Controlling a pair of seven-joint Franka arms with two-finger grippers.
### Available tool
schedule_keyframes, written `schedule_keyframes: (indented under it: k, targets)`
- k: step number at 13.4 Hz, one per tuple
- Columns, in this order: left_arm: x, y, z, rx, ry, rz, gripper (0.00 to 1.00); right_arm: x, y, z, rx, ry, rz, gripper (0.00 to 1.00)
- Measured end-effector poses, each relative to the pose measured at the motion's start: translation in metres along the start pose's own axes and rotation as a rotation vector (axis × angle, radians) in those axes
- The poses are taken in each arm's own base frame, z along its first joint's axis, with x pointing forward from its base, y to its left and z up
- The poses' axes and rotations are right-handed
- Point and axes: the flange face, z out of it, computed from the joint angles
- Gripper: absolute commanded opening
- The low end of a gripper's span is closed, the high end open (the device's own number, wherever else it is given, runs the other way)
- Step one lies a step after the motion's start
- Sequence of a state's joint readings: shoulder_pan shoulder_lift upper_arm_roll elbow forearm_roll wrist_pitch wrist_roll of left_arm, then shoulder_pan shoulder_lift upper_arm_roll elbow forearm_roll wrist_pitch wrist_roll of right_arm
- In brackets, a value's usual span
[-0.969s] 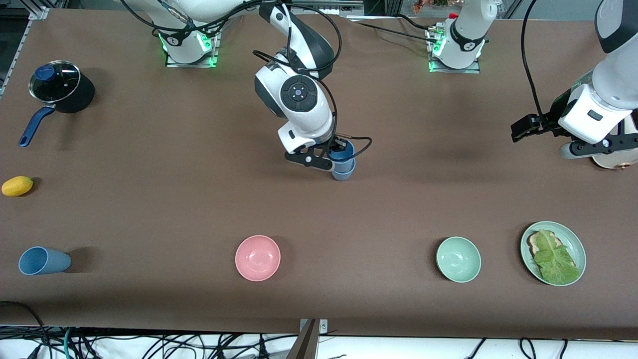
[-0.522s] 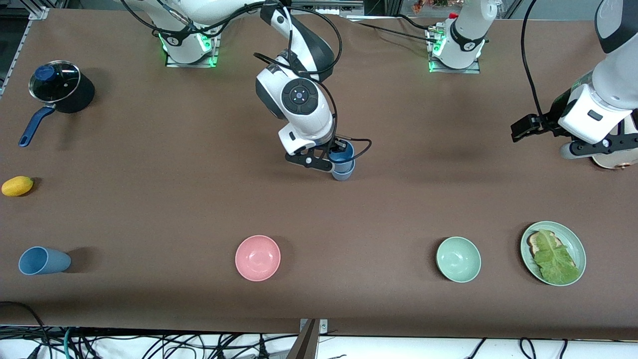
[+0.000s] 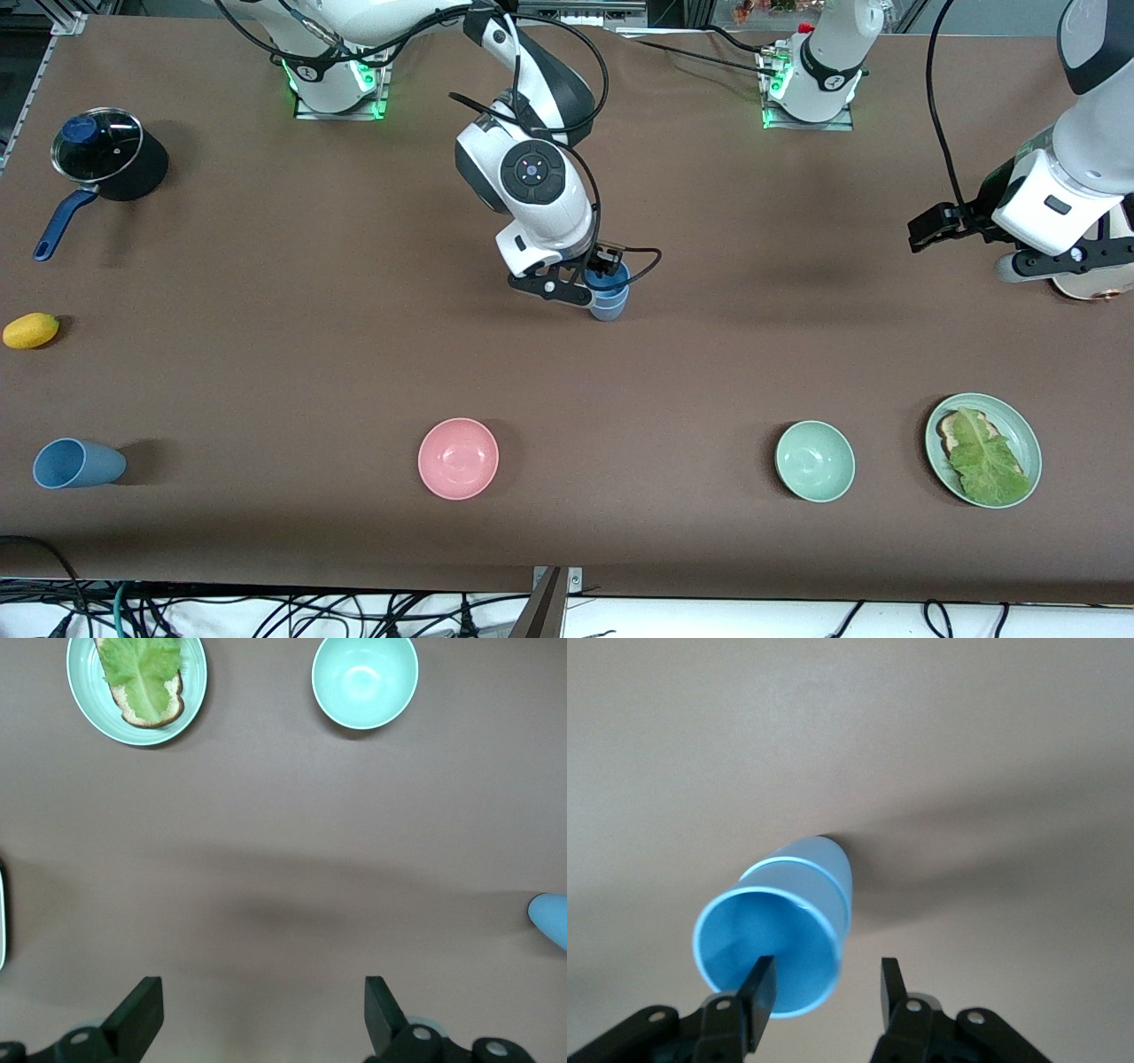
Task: Stack blue cups with both arms
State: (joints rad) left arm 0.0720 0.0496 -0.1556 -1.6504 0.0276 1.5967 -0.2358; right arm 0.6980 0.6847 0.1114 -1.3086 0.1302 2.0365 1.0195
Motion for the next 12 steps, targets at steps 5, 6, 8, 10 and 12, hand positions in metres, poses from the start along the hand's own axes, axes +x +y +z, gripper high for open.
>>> schedule_keyframes:
  k: [5,6,8,10,12]
  targets:
    - [0.000,0.000,0.000,0.000,0.000,0.000,1.00,0.011,0.001,-0.018,0.013,0.016,-0.006,1.00]
    - [0.000,0.000,0.000,0.000,0.000,0.000,1.00,0.016,0.004,-0.026,0.008,0.015,-0.013,1.00]
    - [0.000,0.000,0.000,0.000,0.000,0.000,1.00,0.029,0.017,-0.051,-0.016,0.004,-0.057,1.00]
    - [0.000,0.000,0.000,0.000,0.000,0.000,1.00,0.049,0.043,-0.082,-0.058,-0.014,-0.129,1.00]
    - [0.000,0.000,0.000,0.000,0.000,0.000,1.00,0.074,0.081,-0.110,-0.128,-0.035,-0.142,1.00]
